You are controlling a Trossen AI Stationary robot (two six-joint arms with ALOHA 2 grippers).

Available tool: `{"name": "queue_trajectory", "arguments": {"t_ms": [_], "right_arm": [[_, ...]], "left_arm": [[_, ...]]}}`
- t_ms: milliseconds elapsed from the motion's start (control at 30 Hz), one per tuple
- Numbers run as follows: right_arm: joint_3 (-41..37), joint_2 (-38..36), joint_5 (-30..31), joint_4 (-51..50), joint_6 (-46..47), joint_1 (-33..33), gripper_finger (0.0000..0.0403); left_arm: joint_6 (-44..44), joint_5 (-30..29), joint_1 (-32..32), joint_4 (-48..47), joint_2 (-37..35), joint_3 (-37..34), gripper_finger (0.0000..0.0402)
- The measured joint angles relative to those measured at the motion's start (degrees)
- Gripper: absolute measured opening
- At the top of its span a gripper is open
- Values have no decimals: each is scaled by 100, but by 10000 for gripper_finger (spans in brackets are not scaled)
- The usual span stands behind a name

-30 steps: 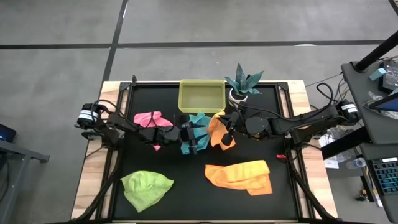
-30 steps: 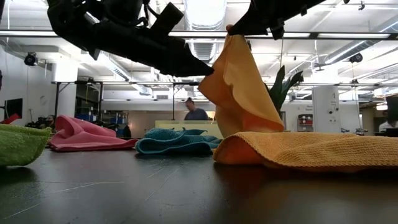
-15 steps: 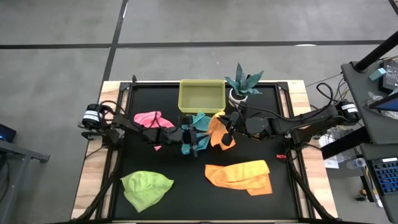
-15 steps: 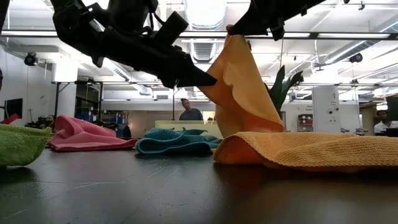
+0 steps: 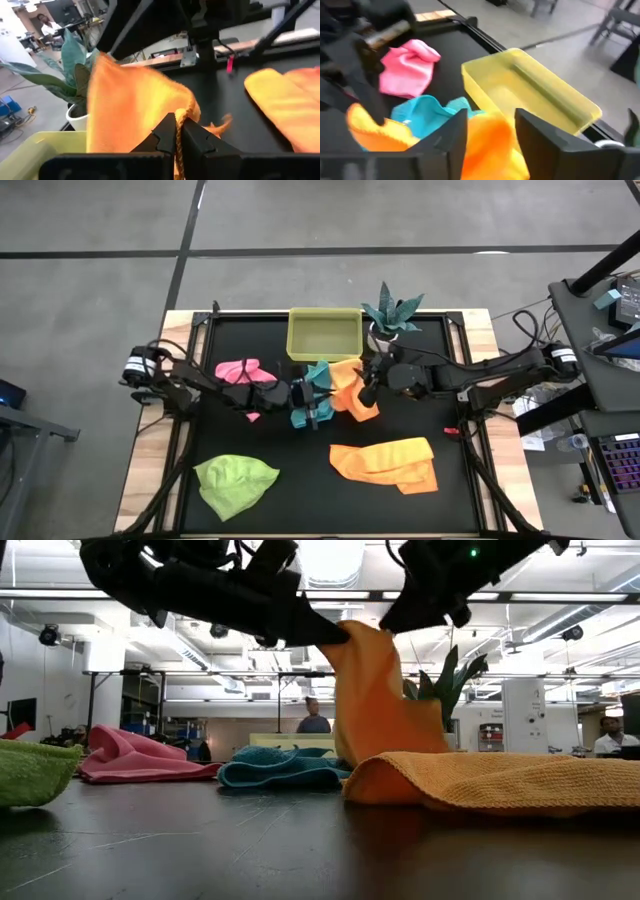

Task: Fold microfiber towels
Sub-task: Fold the top orange microfiber cloth

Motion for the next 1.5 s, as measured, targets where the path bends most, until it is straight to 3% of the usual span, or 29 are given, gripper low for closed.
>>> {"name": "queue_trajectory", "arguments": {"t_ms": [133, 400, 733, 1000, 1167, 1267, 1400, 1500], "right_arm": [[56, -240, -110, -599, 266, -112, 201], [-130, -161, -1504, -1229, 739, 40, 228], [-523, 945, -1505, -1160, 632, 466, 213], [-521, 1925, -1112, -314, -137, 433, 197], [-513, 2077, -966, -225, -380, 429, 165], [-506, 2044, -971, -211, -413, 435, 120], [-506, 2017, -1027, -129, -619, 466, 32], [-506, 1974, -1029, -69, -783, 554, 14]], "left_arm": [[-146, -3, 26, -14, -19, 5, 0], [-160, -12, 30, -76, -30, -28, 0], [-157, -286, 30, -61, -30, -46, 0], [-157, -290, 30, -68, -30, -61, 0], [-155, -290, 30, -54, -30, -59, 0], [-155, -290, 30, -55, -30, -61, 0], [-155, -290, 30, -60, -30, -54, 0], [-154, -290, 30, -61, -30, -54, 0]]}}
